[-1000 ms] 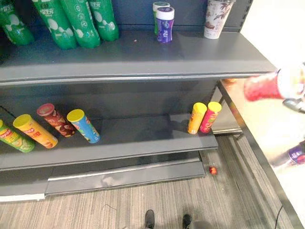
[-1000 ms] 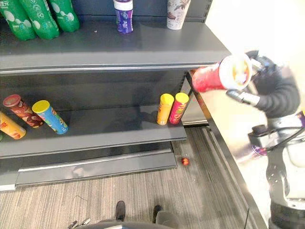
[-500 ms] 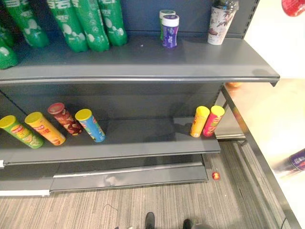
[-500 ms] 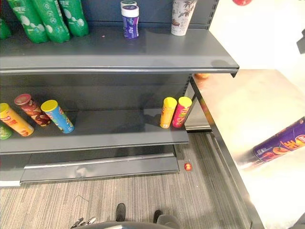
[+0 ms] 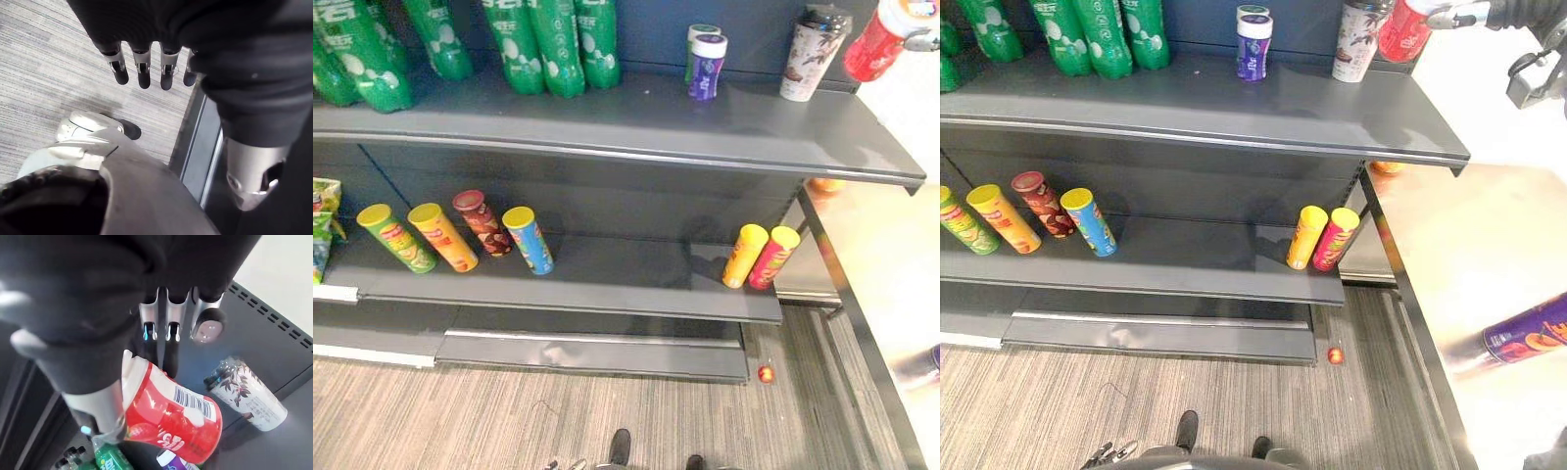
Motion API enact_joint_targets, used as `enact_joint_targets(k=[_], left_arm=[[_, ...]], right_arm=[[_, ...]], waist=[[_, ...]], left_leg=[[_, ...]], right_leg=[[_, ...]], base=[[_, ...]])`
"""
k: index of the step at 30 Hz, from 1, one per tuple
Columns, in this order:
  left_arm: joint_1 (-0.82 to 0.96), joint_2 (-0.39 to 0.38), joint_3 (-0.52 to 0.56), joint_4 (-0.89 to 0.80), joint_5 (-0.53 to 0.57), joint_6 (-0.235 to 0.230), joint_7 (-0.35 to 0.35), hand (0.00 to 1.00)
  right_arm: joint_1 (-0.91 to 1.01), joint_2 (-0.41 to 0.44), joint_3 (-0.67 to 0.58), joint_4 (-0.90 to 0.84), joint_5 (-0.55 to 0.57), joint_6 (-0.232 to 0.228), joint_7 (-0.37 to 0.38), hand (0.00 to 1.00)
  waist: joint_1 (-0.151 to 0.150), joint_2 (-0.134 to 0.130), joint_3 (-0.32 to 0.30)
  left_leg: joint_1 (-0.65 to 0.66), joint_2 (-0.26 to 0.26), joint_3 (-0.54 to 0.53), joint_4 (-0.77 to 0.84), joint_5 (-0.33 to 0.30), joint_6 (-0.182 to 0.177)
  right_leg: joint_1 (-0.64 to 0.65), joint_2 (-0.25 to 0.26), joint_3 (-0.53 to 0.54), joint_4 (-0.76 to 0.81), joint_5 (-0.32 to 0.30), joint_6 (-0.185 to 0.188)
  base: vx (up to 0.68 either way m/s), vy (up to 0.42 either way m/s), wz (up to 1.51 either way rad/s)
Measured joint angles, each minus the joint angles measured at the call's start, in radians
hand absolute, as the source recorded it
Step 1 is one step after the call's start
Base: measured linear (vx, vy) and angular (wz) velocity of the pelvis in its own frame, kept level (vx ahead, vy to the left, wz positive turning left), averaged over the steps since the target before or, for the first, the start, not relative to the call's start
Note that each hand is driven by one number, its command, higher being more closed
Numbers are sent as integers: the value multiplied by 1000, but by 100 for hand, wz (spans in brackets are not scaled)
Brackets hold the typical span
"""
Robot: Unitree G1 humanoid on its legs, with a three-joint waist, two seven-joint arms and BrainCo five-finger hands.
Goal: Put the gum and the chips on the shelf.
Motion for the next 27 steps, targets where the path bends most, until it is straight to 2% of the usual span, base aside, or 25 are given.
enact_joint_targets(k=[3,8,14,19,21,27], left_arm=[[-14,2,-6,0,-1,0,-2,0],[-34,4,-11,0,-6,0,-4,0],[-39,10,-34,0,-7,2,-15,0],[-38,19,-34,0,-7,6,-23,0],[-40,20,-34,-1,-7,6,-24,0],[-45,23,-34,-1,-8,7,-24,0]], right_arm=[[-84,20,99,99,-4,49,24,100],[-175,114,161,223,-33,114,53,100],[-231,216,178,344,-47,135,61,100],[-235,292,177,410,-74,160,61,100],[-235,304,177,416,-75,164,60,100],[-262,361,175,417,-75,165,58,100]], waist=[[20,-4,1],[26,-11,4],[55,-15,6],[64,-24,13],[74,-25,15],[79,-28,47]], left_leg=[[4,2,-7,0,2,-2],[3,6,-32,0,7,-10],[-1,11,-54,0,11,-16],[-5,11,-76,0,11,-18],[-10,10,-81,0,11,-18],[-18,10,-88,0,12,-21]], right_leg=[[12,2,-11,-8,0,0],[25,8,-35,-16,0,0],[32,16,-52,-25,0,-1],[44,19,-75,-38,-1,-2],[43,20,-80,-42,-1,-2],[42,21,-91,-47,-2,-3]], base=[[10,-17,9],[-5,-21,13],[3,-23,9],[18,-25,13],[27,-14,10],[20,-8,6]])
